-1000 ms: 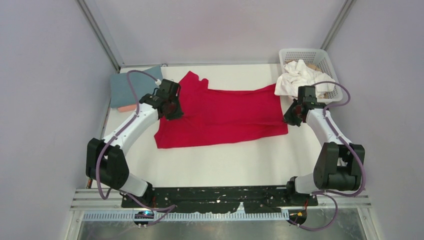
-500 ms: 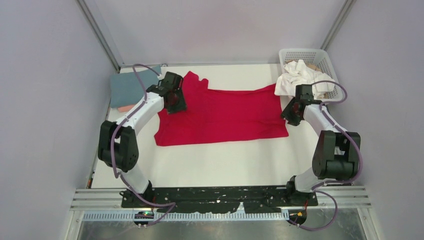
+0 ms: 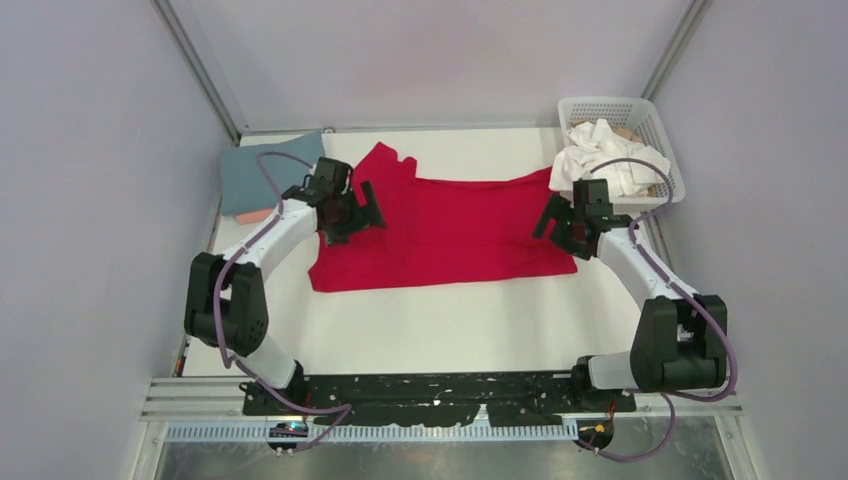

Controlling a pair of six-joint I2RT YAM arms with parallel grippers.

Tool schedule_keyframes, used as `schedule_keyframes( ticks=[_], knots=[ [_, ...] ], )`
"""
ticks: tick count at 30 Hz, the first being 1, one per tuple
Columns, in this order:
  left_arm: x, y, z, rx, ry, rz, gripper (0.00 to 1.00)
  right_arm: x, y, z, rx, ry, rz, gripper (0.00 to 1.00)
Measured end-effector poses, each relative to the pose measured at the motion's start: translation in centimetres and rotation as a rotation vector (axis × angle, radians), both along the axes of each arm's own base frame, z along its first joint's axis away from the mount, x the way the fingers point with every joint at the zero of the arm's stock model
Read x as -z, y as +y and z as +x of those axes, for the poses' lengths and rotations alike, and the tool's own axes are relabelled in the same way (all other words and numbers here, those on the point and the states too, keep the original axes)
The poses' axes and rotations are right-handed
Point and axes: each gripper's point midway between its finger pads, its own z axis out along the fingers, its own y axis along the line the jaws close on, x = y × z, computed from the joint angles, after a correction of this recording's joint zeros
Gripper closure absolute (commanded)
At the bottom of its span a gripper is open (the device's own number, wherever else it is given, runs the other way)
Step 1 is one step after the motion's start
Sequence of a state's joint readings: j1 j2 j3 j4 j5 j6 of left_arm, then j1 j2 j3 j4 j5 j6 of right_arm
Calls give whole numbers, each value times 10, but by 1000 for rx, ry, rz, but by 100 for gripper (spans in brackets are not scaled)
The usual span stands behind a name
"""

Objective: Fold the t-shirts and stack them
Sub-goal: Fold the flattened tshirt in 1/3 of the way

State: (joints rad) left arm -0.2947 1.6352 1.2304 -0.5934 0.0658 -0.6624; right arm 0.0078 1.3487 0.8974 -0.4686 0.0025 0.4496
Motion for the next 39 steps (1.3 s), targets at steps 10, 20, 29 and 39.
schedule_keyframes(
  ticks=[10,20,29,39],
  knots=[
    [41,-7,-45,22,119,-55,1,52,42,51,-135,94,11,8],
    [37,-5,-40,14,84,-50,0,55,36,96,-108,73,-55,4],
    [52,-18,-31,18,107,-106,0,38,55,30,-166,46,-66,5],
    [68,-21,-46,14,118,-153,0,70,59,6,-181,117,-35,5]
  ],
)
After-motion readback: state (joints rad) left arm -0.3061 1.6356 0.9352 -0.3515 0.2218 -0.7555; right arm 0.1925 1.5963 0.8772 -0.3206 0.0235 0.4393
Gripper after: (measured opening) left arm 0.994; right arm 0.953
